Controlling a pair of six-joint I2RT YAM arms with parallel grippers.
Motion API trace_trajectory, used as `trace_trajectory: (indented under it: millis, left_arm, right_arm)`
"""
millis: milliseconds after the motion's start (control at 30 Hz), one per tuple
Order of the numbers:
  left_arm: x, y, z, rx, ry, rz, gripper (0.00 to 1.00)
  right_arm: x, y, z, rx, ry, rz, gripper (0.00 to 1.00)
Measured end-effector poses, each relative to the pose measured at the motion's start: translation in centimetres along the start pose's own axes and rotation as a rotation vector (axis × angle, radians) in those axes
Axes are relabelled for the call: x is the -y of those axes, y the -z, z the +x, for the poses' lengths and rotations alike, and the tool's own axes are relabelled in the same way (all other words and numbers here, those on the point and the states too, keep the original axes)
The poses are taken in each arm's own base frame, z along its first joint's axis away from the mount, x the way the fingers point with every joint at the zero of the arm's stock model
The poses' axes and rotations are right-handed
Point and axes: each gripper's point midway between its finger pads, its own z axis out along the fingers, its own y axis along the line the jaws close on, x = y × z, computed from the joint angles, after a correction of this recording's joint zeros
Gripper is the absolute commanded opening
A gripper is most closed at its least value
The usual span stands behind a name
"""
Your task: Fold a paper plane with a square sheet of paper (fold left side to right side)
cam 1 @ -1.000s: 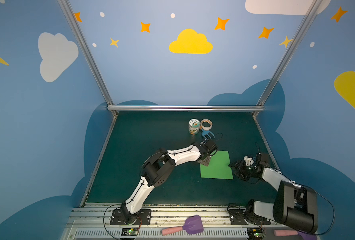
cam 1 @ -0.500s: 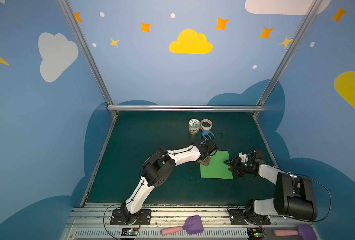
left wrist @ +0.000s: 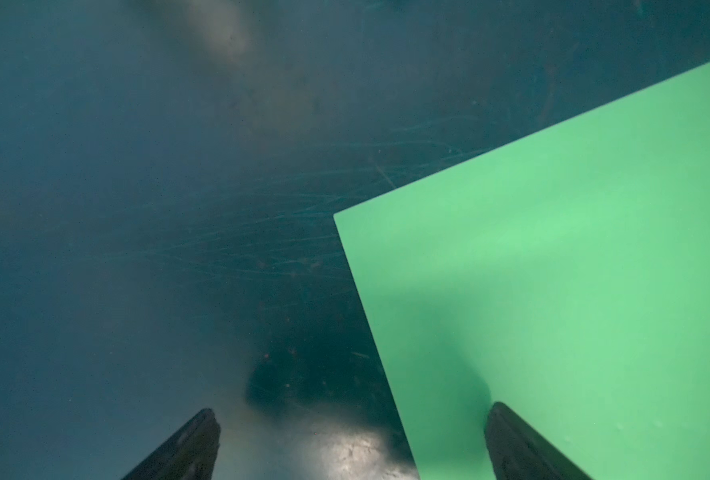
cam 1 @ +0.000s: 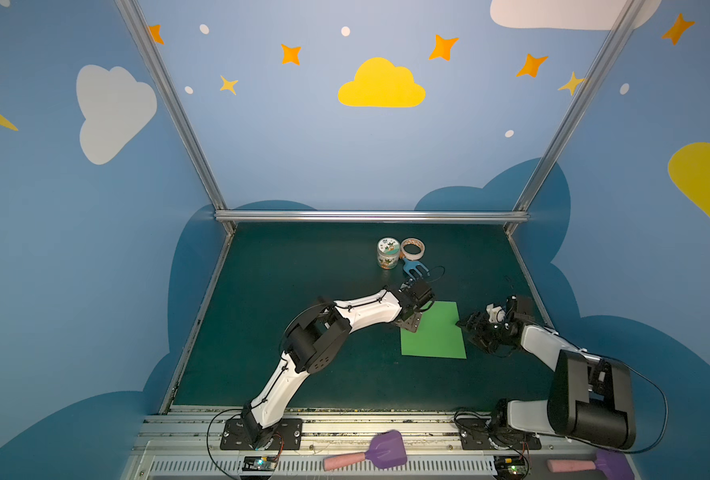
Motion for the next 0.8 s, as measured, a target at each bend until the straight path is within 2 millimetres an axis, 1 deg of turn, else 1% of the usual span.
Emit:
trace_trajectory:
  millis: [233, 433, 533, 667, 800]
  left_arm:
    - [0.0, 0.0, 0.0, 0.004, 0.002, 0.004, 1.00]
    - [0.0, 0.0, 0.0, 0.004, 0.002, 0.004, 1.00]
    - [0.0, 0.0, 0.0, 0.004, 0.002, 0.004, 1.00]
    - [-0.1, 0.0, 0.1, 0.011, 0.010, 0.010, 1.00]
    - [-0.7, 0.0, 0.3, 0.015, 0.024, 0.019, 1.00]
  right_arm:
    - [-1.7, -1.3, 0.1, -0.045, 0.026, -0.104, 0.66]
    - [-3.0, -2.1, 0.6, -0.065, 0.057, -0.140, 0.66]
    - [-3.4, -2.3, 0.9, -0.073, 0.060, -0.145, 0.68]
    - [-3.0, -1.8, 0.9, -0.045, 0.049, -0.106, 0.72]
    - [-2.2, 0.1, 0.8, 0.026, 0.050, -0.031, 0.75]
